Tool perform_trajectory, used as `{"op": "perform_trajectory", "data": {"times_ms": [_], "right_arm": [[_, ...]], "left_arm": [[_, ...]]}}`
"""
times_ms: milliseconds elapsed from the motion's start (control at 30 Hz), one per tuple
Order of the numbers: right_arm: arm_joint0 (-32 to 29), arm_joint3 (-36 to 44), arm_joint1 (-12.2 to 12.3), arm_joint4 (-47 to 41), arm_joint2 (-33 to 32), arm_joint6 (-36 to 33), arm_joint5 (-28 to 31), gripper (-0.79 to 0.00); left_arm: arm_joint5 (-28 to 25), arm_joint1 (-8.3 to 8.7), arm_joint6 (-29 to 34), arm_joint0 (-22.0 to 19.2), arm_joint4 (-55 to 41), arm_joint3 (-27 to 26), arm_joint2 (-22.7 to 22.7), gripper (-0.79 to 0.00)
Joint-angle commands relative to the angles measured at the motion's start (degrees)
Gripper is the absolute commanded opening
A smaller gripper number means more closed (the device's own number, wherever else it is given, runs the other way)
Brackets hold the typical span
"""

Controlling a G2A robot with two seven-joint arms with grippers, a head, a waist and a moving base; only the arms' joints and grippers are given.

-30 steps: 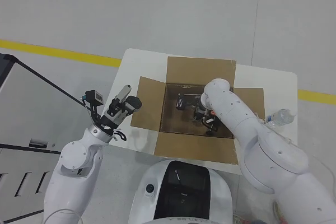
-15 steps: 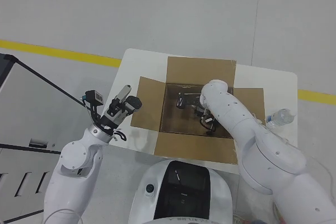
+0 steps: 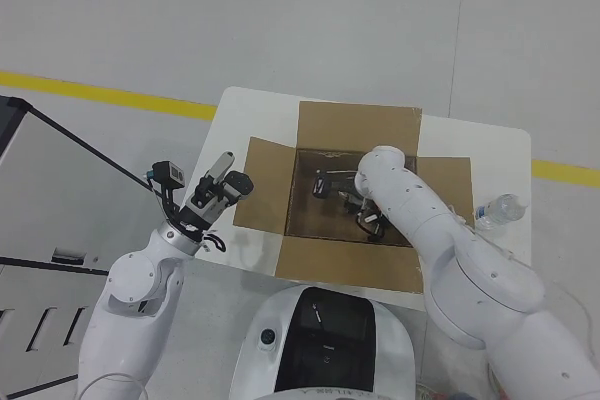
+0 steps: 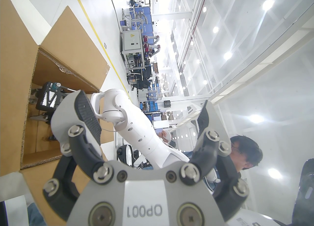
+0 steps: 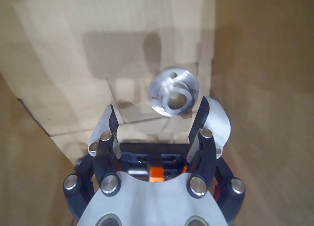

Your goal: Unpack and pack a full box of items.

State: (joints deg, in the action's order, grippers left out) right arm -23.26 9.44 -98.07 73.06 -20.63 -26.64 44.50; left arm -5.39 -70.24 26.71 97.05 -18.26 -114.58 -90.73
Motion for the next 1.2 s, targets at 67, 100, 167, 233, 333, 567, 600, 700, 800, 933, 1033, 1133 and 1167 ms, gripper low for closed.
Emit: {"op": "perform_trajectory", "data": {"times_ms": [67, 100, 167, 233, 333, 567, 600, 700, 800, 933, 1033, 1133, 1167], "right_arm": [[0.2, 0.5, -0.1, -0.4, -0.2, 1.7, 4.0, -0.302], [0.4, 0.3, -0.1, -0.6, -0.3, 2.1, 4.2, -0.391], [0.6, 0.2, -0.1, -0.8, -0.5, 2.6, 4.5, -0.406], [0.8, 0.1, -0.1, -0.9, -0.6, 2.8, 4.8, -0.403], [0.9, -0.1, -0.2, -0.8, -0.6, 2.4, 4.2, -0.372], [1.1, -0.5, -0.3, -1.3, -1.0, -0.2, 4.5, -0.292], [1.0, -0.5, -0.3, -1.3, -1.1, -0.6, 4.5, -0.305], [0.8, -0.5, -0.4, -1.5, -1.2, -1.6, 4.3, -0.434], [0.6, -0.6, -0.5, -1.6, -1.2, -2.8, 4.0, -0.446], [0.4, -0.6, -0.5, -1.7, -1.4, -3.1, 3.5, -0.431], [0.3, -0.6, -0.6, -1.5, -1.3, -3.4, 3.5, -0.428], [0.1, -0.3, -0.7, -1.2, -1.2, -4.0, 3.0, -0.489], [0.0, -0.4, -0.7, -1.1, -1.2, -4.1, 2.9, -0.563]], "left_arm": [[0.0, 0.00, 0.0, 0.0, 0.0, 0.0, 0.0, 0.000], [0.0, 0.00, 0.0, 0.0, 0.0, 0.0, 0.0, 0.000], [0.0, 0.00, 0.0, 0.0, 0.0, 0.0, 0.0, 0.000], [0.0, 0.00, 0.0, 0.0, 0.0, 0.0, 0.0, 0.000], [0.0, 0.00, 0.0, 0.0, 0.0, 0.0, 0.0, 0.000], [0.0, 0.00, 0.0, 0.0, 0.0, 0.0, 0.0, 0.000], [0.0, 0.00, 0.0, 0.0, 0.0, 0.0, 0.0, 0.000], [0.0, 0.00, 0.0, 0.0, 0.0, 0.0, 0.0, 0.000], [0.0, 0.00, 0.0, 0.0, 0.0, 0.0, 0.0, 0.000], [0.0, 0.00, 0.0, 0.0, 0.0, 0.0, 0.0, 0.000], [0.0, 0.00, 0.0, 0.0, 0.0, 0.0, 0.0, 0.000], [0.0, 0.00, 0.0, 0.0, 0.0, 0.0, 0.0, 0.000], [0.0, 0.00, 0.0, 0.0, 0.0, 0.0, 0.0, 0.000]]}}
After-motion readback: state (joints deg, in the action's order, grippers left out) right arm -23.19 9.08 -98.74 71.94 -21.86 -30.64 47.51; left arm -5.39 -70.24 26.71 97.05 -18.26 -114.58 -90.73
